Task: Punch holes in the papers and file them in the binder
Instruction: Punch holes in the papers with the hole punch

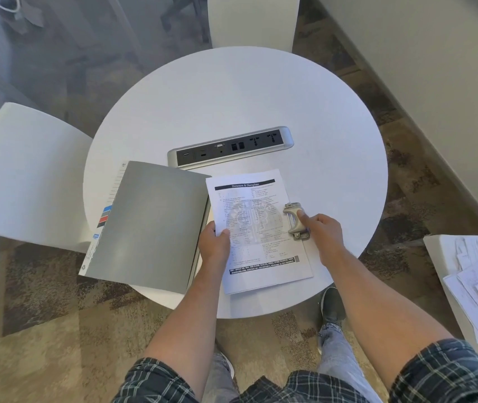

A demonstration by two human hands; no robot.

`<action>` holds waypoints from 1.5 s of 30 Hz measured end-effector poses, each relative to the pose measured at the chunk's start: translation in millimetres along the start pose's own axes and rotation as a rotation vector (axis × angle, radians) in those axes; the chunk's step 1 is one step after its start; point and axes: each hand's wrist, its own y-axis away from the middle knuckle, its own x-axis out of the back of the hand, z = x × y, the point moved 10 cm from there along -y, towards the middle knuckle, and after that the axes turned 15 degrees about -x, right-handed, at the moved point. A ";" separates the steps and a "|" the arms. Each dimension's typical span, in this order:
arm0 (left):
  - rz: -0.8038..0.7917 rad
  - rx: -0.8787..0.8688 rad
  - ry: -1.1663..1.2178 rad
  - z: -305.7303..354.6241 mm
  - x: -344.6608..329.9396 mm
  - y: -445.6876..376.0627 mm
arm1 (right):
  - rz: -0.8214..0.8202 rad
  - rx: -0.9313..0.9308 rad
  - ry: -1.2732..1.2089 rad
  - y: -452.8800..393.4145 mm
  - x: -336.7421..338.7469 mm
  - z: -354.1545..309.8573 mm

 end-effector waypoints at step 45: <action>-0.014 0.018 -0.017 7.1 7.2 14.2 | 0.073 -0.009 0.201 4.6 0.7 -10.0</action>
